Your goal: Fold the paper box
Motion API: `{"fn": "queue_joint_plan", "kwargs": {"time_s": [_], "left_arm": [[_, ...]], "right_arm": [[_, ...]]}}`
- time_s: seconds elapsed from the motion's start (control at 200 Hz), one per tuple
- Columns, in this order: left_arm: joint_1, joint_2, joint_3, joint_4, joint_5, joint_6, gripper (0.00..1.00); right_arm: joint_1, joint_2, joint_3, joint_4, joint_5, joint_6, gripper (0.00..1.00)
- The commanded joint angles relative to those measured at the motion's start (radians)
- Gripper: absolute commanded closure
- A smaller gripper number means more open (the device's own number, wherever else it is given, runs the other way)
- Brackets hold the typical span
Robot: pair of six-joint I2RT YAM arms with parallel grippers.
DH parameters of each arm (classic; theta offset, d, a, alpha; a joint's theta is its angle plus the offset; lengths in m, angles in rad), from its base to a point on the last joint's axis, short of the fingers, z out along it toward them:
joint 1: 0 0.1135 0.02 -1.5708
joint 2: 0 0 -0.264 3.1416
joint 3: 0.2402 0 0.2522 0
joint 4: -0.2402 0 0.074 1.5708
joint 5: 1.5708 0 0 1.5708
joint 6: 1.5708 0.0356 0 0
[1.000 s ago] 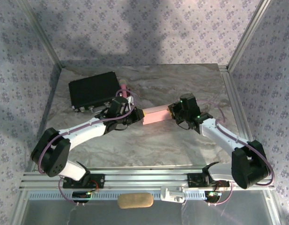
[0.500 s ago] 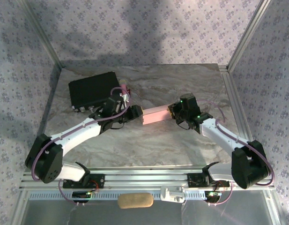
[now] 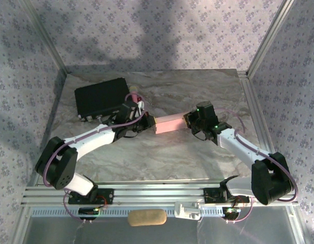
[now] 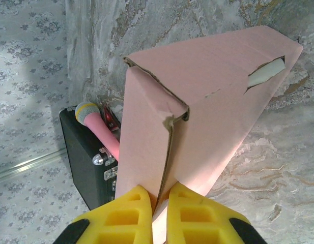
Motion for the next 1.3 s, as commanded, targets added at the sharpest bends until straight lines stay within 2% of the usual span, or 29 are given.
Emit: {"fn": "queue_joint_plan", "kwargs": {"time_s": [0.0,0.07,0.115,0.23,0.305,0.36,0.47,0.54,0.674,0.774,0.839,0.869,0.879,0.974,0.989,0.999,1.004,1.009,1.019,1.109,1.194,1.294], "left_arm": [[-0.013,-0.004,-0.024,-0.018,-0.023,0.012,1.0],[-0.016,-0.019,-0.011,-0.051,-0.029,0.028,1.0],[-0.02,-0.022,-0.002,-0.069,-0.029,0.036,1.0],[-0.046,-0.03,0.024,-0.116,-0.049,0.066,1.0],[-0.073,-0.035,0.025,-0.128,-0.066,0.073,1.0],[-0.099,-0.039,0.022,-0.131,-0.086,0.073,1.0],[-0.161,-0.041,0.014,-0.132,-0.136,0.072,0.99],[-0.197,-0.033,0.005,-0.128,-0.172,0.069,0.99],[-0.222,-0.005,-0.036,-0.077,-0.187,0.046,1.0],[-0.225,-0.005,-0.048,-0.075,-0.186,0.044,0.99],[-0.225,-0.036,-0.054,-0.091,-0.202,0.049,0.89],[-0.222,-0.059,-0.054,-0.115,-0.219,0.057,0.82],[-0.22,-0.066,-0.055,-0.123,-0.224,0.06,0.79],[-0.168,-0.171,-0.081,-0.176,-0.232,0.082,0.57],[-0.153,-0.192,-0.09,-0.179,-0.225,0.087,0.48],[-0.143,-0.205,-0.096,-0.178,-0.219,0.088,0.28],[-0.137,-0.212,-0.1,-0.178,-0.216,0.09,0.14],[-0.131,-0.219,-0.104,-0.178,-0.213,0.091,0.07],[-0.119,-0.232,-0.112,-0.177,-0.205,0.091,0.02],[0.029,-0.339,-0.188,-0.161,-0.092,0.095,0.0],[0.199,-0.433,-0.243,-0.181,0.011,0.117,0.0],[0.356,-0.568,-0.282,-0.257,0.011,0.193,0.0]], "right_arm": [[-0.007,0.027,-0.042,-0.094,-0.025,-0.014,0.91],[-0.017,0.025,-0.037,-0.114,-0.042,-0.036,0.91],[-0.03,0.025,-0.033,-0.125,-0.067,-0.056,0.86],[-0.08,-0.019,-0.02,-0.197,-0.138,-0.149,0.6],[-0.108,-0.107,-0.012,-0.282,-0.134,-0.225,0.39],[-0.126,-0.181,-0.013,-0.346,-0.126,-0.272,0.3],[-0.155,-0.315,-0.051,-0.418,-0.123,-0.324,0.21],[-0.175,-0.367,-0.111,-0.411,-0.142,-0.331,0.2],[-0.223,-0.374,-0.224,-0.328,-0.211,-0.334,0.2],[-0.243,-0.357,-0.233,-0.322,-0.216,-0.37,0.21],[-0.258,-0.345,-0.215,-0.324,-0.227,-0.422,0.19],[-0.26,-0.337,-0.197,-0.332,-0.223,-0.462,0.04],[-0.261,-0.335,-0.189,-0.338,-0.219,-0.478,0.02],[-0.271,-0.313,-0.095,-0.457,-0.105,-0.626,0.01],[-0.271,-0.313,-0.079,-0.484,-0.072,-0.645,0.01],[-0.27,-0.314,-0.069,-0.5,-0.049,-0.658,0.01],[-0.27,-0.316,-0.066,-0.507,-0.038,-0.664,0.01],[-0.27,-0.317,-0.062,-0.515,-0.028,-0.671,0.01],[-0.269,-0.319,-0.051,-0.524,-0.005,-0.684,0.01],[-0.268,-0.389,-0.008,-0.61,0.175,-0.748,0.01],[-0.267,-0.493,0.0,-0.631,0.281,-0.809,0.01],[-0.257,-0.636,-0.049,-0.61,0.465,-0.823,0.01]]}}
